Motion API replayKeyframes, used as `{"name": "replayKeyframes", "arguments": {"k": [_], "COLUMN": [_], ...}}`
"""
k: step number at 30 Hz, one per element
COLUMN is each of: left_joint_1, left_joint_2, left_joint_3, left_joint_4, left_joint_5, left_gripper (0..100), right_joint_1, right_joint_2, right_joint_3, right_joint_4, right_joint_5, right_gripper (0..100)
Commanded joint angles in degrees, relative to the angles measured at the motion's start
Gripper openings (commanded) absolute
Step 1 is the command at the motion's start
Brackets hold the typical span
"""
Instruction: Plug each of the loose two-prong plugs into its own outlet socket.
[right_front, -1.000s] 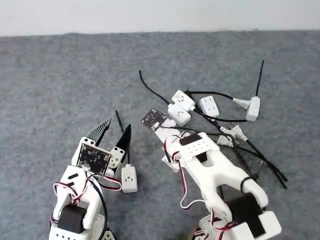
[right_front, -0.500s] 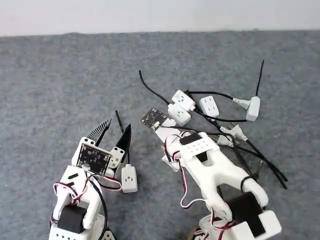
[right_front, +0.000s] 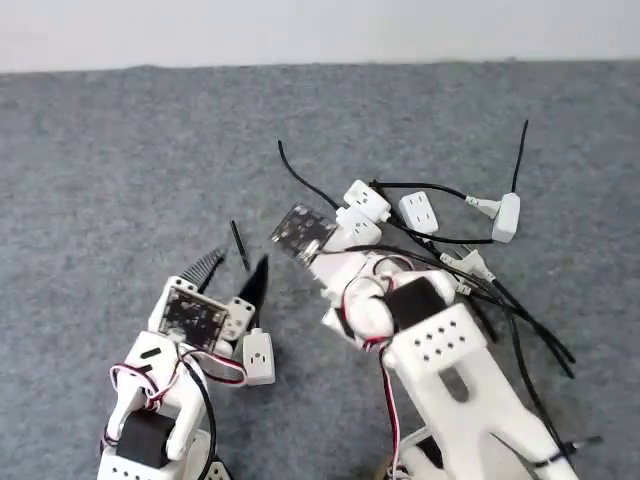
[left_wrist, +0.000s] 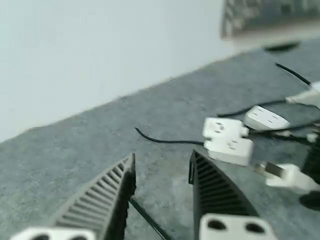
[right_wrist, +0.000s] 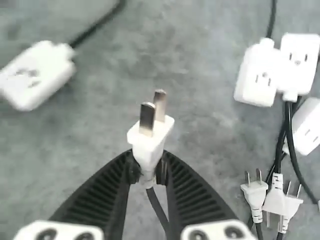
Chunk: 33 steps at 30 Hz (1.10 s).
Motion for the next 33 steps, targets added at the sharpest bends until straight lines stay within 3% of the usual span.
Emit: {"name": "replayKeyframes", "arguments": {"k": [1, 10, 16, 23, 33], "left_joint_1": [3.2, 3.2, 3.6, 9.6, 9.7], "left_joint_2": [0.0, 0.0, 0.0, 0.0, 0.0], "left_joint_3": [-4.3, -5.2, -9.7, -8.0, -4.7], "left_joint_4": [2.7, 2.9, 7.9, 7.5, 4.5], "left_joint_5": [0.7, 0.4, 0.7, 0.4, -1.3], "left_gripper": [17, 17, 17, 17, 17], "right_joint_1": [-2.9, -6.6, -6.5, -6.2, -5.1], "right_joint_2": [-2.2, 1.2, 2.1, 1.5, 1.5], "right_joint_3": [-6.9, -10.3, -10.4, -10.5, -12.7], "right_joint_4": [4.7, 5.5, 5.5, 5.5, 9.1], "right_joint_5": [-1.2, -1.2, -1.2, -1.5, -1.1], "right_gripper": [1.1, 1.1, 1.1, 1.1, 1.0]}}
